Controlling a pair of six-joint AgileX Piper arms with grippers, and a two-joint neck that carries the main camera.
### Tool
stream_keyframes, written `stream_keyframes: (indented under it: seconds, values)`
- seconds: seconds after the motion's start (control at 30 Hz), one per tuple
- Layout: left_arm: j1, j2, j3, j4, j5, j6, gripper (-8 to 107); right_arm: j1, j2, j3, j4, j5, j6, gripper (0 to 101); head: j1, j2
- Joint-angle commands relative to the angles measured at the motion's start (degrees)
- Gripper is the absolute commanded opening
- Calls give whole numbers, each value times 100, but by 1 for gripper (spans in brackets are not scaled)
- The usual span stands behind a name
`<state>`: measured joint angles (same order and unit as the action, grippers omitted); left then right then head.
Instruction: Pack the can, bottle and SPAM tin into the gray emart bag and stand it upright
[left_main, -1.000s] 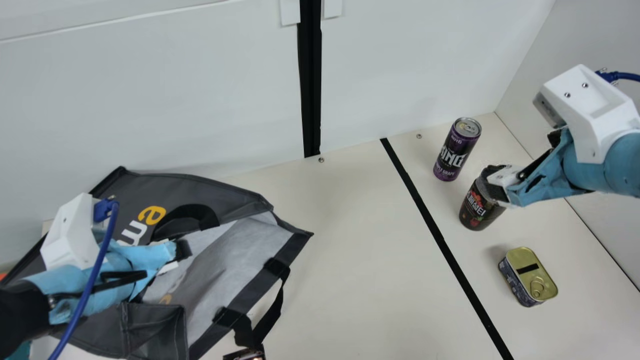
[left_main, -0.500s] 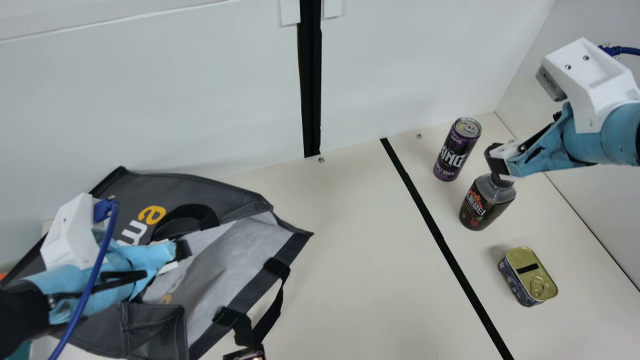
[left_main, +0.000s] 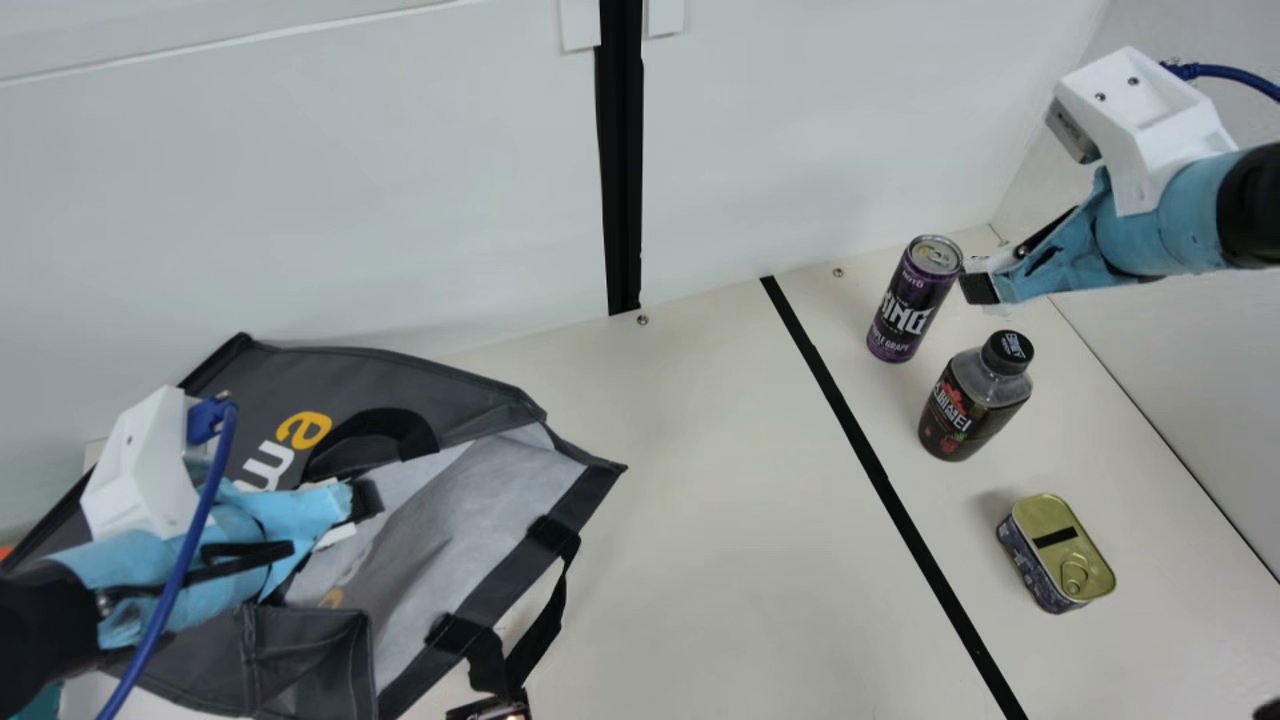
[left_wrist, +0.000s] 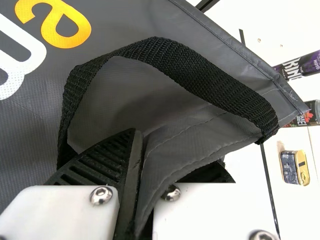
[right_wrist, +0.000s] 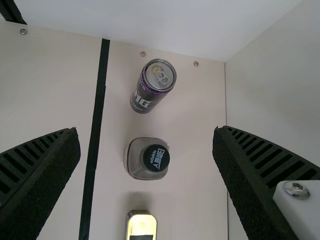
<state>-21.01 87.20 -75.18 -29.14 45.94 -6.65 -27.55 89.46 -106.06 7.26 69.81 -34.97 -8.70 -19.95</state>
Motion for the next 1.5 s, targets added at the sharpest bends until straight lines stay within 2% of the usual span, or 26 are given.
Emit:
stream_keyframes:
  seconds: [0.0, 1.03, 1.47]
  values:
    - [0, 0, 0, 0, 0, 0, -8, 17, 146, -102, -23, 9, 15, 95, -130, -5]
    - [0, 0, 0, 0, 0, 0, -8, 388, 2093, -1402, -297, 9, 343, 95, -130, -5]
    - [0, 0, 0, 0, 0, 0, -8, 460, 2914, -2183, -395, 9, 469, 95, -130, -5]
